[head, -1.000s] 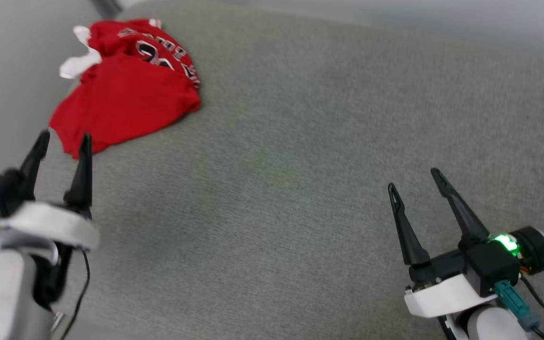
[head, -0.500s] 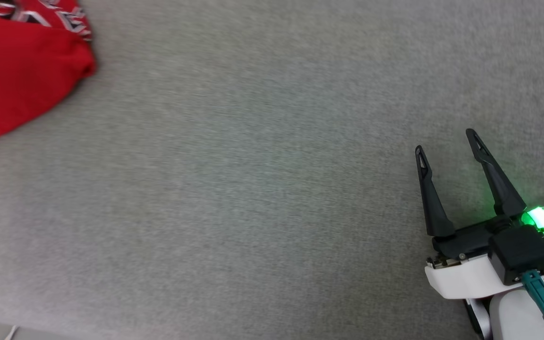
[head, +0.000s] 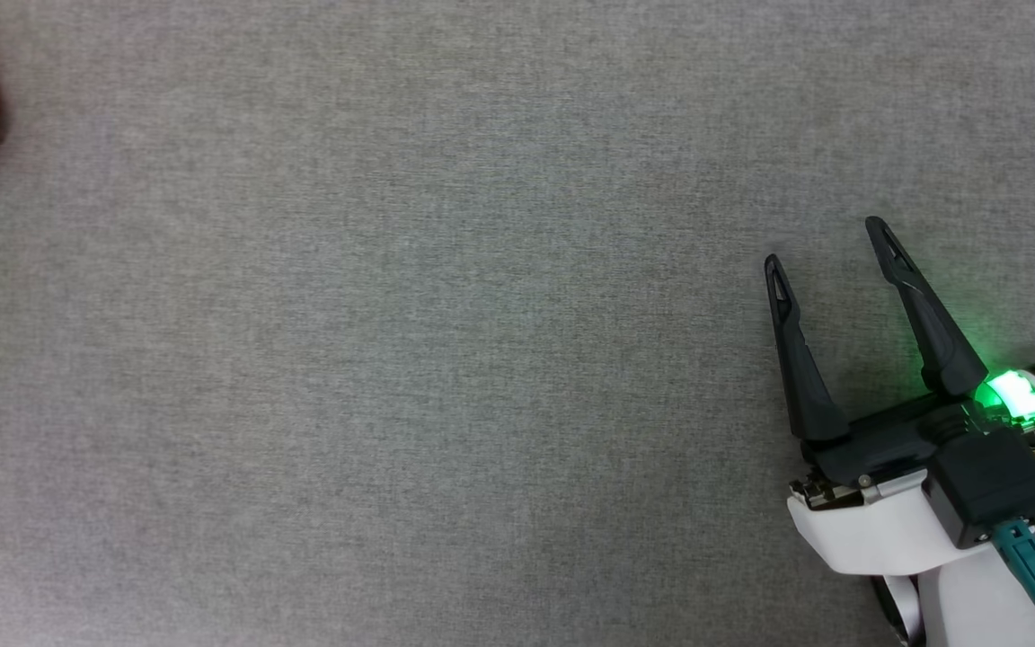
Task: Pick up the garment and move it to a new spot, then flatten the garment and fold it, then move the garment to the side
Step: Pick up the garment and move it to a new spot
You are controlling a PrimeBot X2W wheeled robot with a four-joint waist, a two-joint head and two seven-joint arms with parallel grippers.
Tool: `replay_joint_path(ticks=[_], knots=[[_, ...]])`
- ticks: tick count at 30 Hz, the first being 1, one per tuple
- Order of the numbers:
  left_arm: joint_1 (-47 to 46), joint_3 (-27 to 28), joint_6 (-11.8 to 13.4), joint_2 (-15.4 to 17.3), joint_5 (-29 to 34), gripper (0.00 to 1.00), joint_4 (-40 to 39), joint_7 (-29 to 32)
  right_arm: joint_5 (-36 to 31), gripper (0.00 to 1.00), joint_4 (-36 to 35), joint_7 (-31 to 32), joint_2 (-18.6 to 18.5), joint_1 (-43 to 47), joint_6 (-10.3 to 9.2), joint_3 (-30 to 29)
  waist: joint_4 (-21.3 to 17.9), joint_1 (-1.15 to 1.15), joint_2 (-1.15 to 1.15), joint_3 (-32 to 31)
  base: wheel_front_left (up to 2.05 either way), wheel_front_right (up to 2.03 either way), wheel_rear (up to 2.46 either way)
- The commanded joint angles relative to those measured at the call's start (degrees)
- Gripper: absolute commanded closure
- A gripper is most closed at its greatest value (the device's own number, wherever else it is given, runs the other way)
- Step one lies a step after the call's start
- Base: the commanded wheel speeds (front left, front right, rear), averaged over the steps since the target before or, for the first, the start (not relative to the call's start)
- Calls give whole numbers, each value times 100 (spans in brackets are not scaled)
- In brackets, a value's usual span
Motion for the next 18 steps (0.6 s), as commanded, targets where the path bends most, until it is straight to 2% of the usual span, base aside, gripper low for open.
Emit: replay_joint_path(ticks=[1,2,3,6,8,15,18], knots=[[86,-183,16,-70,77,8,140,4,-18,0,162,36,-47,12,-10,-88,-40,-1,0,27,0,0,0],[145,-268,16,-96,77,64,209,3,-15,0,177,37,-48,11,-10,-81,-52,-1,0,22,0,0,0],[203,-329,16,-146,5,100,243,14,-20,0,190,37,-48,22,-10,-76,-58,-1,0,7,0,0,0],[251,-321,14,-248,-220,100,290,-121,-38,0,205,36,-48,29,-10,-68,-53,-1,0,-80,0,0,0],[262,-353,11,-188,-253,100,229,-279,-50,0,227,35,-45,25,-9,-53,-41,-1,0,-199,0,0,0],[380,-586,3,222,-412,100,-761,-1172,122,0,485,15,-30,53,-8,78,-29,-1,0,-941,0,0,0],[538,-785,3,283,-509,100,-1259,-1631,319,0,663,14,-30,105,-7,124,-42,-1,0,-1381,0,0,0]])
